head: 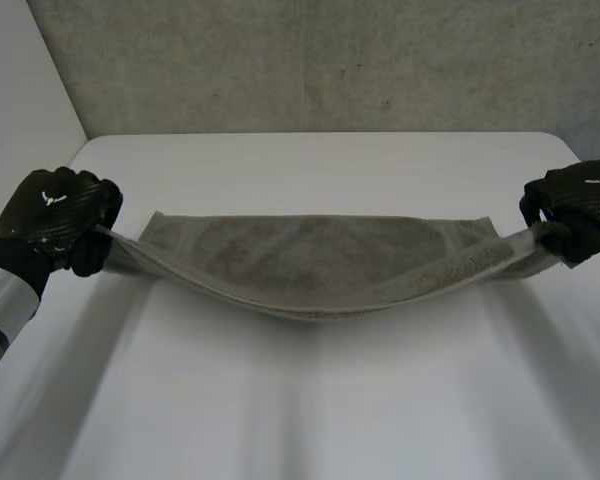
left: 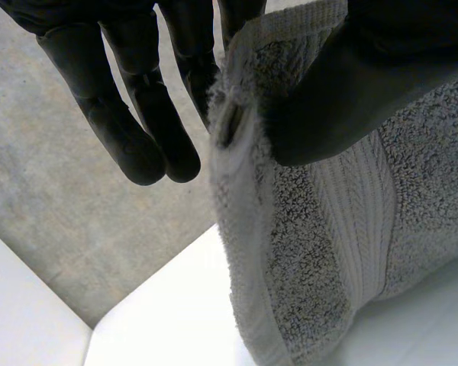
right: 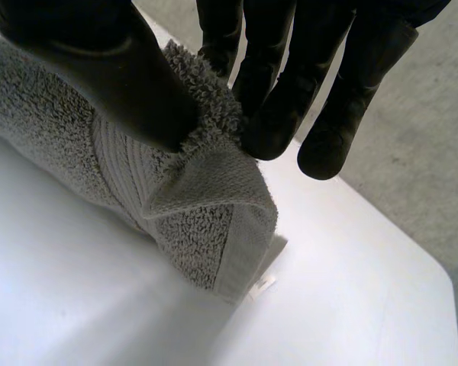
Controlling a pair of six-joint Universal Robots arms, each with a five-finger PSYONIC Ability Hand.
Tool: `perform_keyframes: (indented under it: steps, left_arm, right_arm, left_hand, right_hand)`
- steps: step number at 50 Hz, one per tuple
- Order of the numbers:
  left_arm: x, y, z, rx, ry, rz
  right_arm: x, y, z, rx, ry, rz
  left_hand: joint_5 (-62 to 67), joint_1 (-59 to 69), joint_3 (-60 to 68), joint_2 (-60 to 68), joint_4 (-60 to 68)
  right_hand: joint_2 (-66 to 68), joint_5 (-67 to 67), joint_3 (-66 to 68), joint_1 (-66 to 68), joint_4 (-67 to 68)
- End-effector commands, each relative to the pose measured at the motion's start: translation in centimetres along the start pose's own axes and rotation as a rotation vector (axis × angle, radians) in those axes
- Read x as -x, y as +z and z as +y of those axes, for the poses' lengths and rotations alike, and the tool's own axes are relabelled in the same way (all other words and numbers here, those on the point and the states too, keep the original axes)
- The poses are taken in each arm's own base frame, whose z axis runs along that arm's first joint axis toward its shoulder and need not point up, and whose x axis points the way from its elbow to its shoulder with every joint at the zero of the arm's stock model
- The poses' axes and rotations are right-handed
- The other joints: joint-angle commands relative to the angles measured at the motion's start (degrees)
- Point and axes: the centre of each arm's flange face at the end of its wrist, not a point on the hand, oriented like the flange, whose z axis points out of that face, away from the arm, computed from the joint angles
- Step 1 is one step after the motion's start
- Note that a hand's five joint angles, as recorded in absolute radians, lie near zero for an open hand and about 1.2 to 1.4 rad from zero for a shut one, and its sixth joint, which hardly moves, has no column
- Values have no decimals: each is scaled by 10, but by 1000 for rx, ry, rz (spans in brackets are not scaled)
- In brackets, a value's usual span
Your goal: Fold the towel.
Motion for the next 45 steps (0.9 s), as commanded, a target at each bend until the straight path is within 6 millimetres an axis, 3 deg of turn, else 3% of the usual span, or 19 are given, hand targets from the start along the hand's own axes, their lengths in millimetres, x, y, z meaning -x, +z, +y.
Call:
perform_keyframes:
  steps: [1, 5, 6, 9, 10, 11, 13, 16, 17, 20, 24, 33, 34, 35, 36, 37, 38, 40, 45]
  left_arm:
    - [-5, 17, 28, 80, -34, 37]
    - [1, 50, 48, 128, -54, 43]
    - [2, 62, 56, 141, -58, 46]
    - [1, 73, 61, 143, -58, 52]
    - [-2, 85, 64, 134, -54, 64]
    - [-6, 97, 66, 124, -50, 73]
    - [-7, 108, 70, 117, -49, 71]
    - [-7, 130, 77, 115, -42, 47]
    - [-7, 130, 77, 115, -42, 47]
    - [-15, 154, 83, 116, -32, 36]
    - [-21, 169, 83, 110, -29, 40]
    - [-17, 191, 100, 179, -27, -29]
    - [-17, 191, 100, 179, -27, -29]
    - [-18, 190, 101, 194, -27, -27]
    - [-18, 190, 101, 194, -27, -27]
    - [-20, 189, 103, 209, -28, -23]
    - [-20, 189, 103, 209, -28, -23]
    - [-22, 186, 100, 224, -26, -31]
    - [-18, 182, 92, 246, -34, -68]
  right_arm:
    - [-8, 38, 29, 80, 3, -47]
    - [-13, 69, 39, 102, 22, -61]
    - [-13, 69, 39, 102, 22, -61]
    - [-8, 95, 42, 107, 33, -74]
    - [-7, 108, 44, 110, 46, -69]
    - [-7, 108, 44, 110, 46, -69]
    - [-9, 129, 45, 101, 75, -45]
    - [-13, 139, 45, 87, 89, -25]
    - [-16, 149, 46, 72, 99, -6]
    - [-20, 169, 50, 43, 125, 20]
    - [-22, 191, 52, 1, 144, 57]
    - [-25, 211, 54, -19, 128, 138]
    - [-25, 213, 55, -17, 122, 155]
    - [-24, 214, 55, -10, 116, 174]
    - [-24, 214, 55, -10, 116, 174]
    - [-25, 215, 55, 2, 114, 202]
    - [-27, 213, 55, 16, 114, 238]
    - [-30, 212, 54, 21, 113, 265]
    - [-30, 206, 48, 25, 122, 288]
  left_hand:
    - [-144, -26, -84, -68, -68]
    - [-144, -26, -84, -68, -68]
    - [-144, -26, -84, -68, -68]
    - [-144, -26, -84, -68, -68]
    - [-144, -26, -84, -68, -68]
    - [-144, -26, -84, -68, -68]
    - [-144, -26, -84, -68, -68]
    - [-144, -26, -84, -68, -68]
    - [-144, -26, -84, -68, -68]
    - [-144, -26, -84, -68, -68]
    - [-144, -26, -84, -68, -68]
    - [-144, -26, -84, -68, -68]
    - [-144, -26, -84, -68, -68]
    - [-362, -244, -302, -286, -286]
    - [-364, -247, -304, -288, -288]
    - [-508, -390, -447, -431, -431]
    - [-509, -391, -449, -433, -433]
    - [-832, -714, -772, -755, -756]
    - [-840, -723, -780, -764, -764]
  right_hand:
    - [36, 34, 33, 43, 33]
    - [36, 34, 33, 43, 33]
    - [36, 34, 33, 43, 33]
    - [36, 34, 33, 43, 33]
    - [36, 34, 33, 43, 33]
    - [36, 34, 33, 43, 33]
    - [36, 34, 33, 43, 33]
    - [36, 34, 33, 43, 33]
    - [36, 34, 33, 43, 33]
    - [36, 34, 33, 43, 33]
    - [36, 34, 33, 43, 33]
    - [36, 34, 33, 43, 33]
    - [-275, -277, -278, -267, -278]
    - [-564, -567, -568, -557, -568]
    - [-567, -569, -570, -560, -570]
    - [-664, -666, -667, -657, -667]
    - [-664, -666, -667, -657, -667]
    - [-664, -666, -667, -657, -667]
    - [-664, -666, -667, -657, -667]
